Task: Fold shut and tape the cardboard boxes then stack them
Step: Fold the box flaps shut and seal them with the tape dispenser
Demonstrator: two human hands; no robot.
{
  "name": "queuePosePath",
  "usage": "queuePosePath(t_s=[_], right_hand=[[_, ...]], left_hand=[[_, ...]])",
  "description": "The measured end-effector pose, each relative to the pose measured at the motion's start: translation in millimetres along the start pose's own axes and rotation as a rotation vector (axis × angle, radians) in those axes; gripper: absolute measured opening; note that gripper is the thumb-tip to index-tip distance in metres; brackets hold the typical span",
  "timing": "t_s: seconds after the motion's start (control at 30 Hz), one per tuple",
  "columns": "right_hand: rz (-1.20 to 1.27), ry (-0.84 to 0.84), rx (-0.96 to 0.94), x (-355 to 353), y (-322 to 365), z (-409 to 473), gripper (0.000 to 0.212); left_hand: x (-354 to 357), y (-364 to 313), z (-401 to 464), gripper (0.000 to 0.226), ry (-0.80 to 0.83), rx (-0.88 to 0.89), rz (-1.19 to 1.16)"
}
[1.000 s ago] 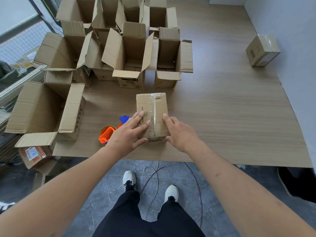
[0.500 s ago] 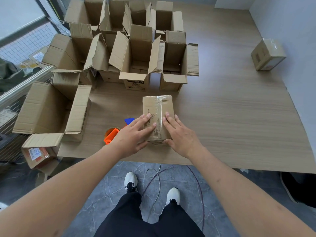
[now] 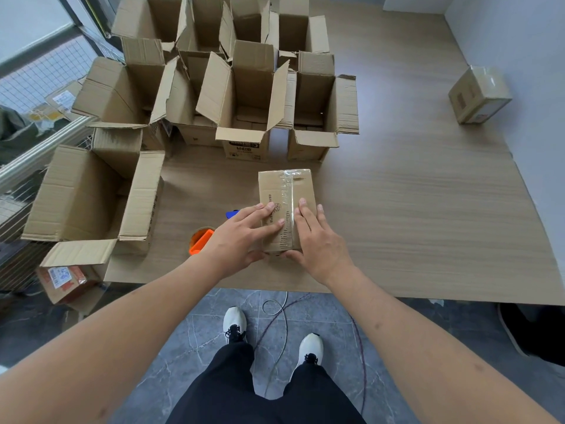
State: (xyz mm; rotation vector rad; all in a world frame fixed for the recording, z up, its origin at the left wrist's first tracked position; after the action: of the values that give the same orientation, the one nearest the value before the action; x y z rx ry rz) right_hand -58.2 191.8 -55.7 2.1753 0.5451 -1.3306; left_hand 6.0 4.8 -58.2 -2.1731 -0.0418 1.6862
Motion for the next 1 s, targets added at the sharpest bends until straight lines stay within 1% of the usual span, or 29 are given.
queuePosePath(t_s=[0.07,0.2,0.3,0.43,0.53,0.63,0.7,0.77,0.9,1.0], right_hand=[[0.040,0.008,0.000,0.9,1.5,-0.4,0.107],[0.095,0.076,0.119,-4.7,12.6,6.1,0.133],[0.139,0.055,0.255,-8.5,27.4,17.5,0.136],[0.212,0.024,0.379,-1.0,43.7,25.6,0.132],[0.299,-0.036,0.433,3.1,53.4,28.5,0.130],[0.321,-0.095,0.480,3.7,59.0,31.9,0.107],[0.330,-0.138,0.514,1.8,59.6,32.3,0.097],[0.309,-0.143,0.526,-2.7,59.7,32.1,0.096],[0.295,-0.159,0.553,-22.8,60.7,25.0,0.100],[0.278,-0.182,0.563,-43.0,61.9,14.3,0.097]], left_hand=[[-2.0,0.9,1.6,0.091,0.004,0.007,0.002],[-12.7,11.5,2.8,0.100,0.072,0.024,0.086],[-19.9,20.9,-4.6,0.086,0.045,0.011,0.077],[-28.2,33.9,-11.9,0.070,-0.047,-0.139,-0.031],[-33.9,47.4,-12.7,0.065,-0.029,-0.202,-0.066],[-41.2,58.9,-11.0,0.066,-0.007,-0.215,-0.068],[-46.5,64.6,-9.9,0.068,0.013,-0.222,-0.060],[-52.8,68.5,-9.2,0.070,0.031,-0.229,-0.053],[-71.9,68.6,-9.6,0.073,0.042,-0.212,-0.043],[-90.9,63.8,-7.9,0.072,0.035,-0.188,-0.016]])
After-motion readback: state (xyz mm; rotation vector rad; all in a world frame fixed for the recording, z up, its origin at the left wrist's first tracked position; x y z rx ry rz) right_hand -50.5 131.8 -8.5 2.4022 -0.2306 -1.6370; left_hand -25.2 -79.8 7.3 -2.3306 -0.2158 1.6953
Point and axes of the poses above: each hand's wrist, its own z-axis towards the middle knuckle, its own x-axis out of the palm, y = z × x, the point moved 3 cm from there along z, towards the middle knuckle, and after that the axes turned 9 degrees about y, right-handed, at the moved point
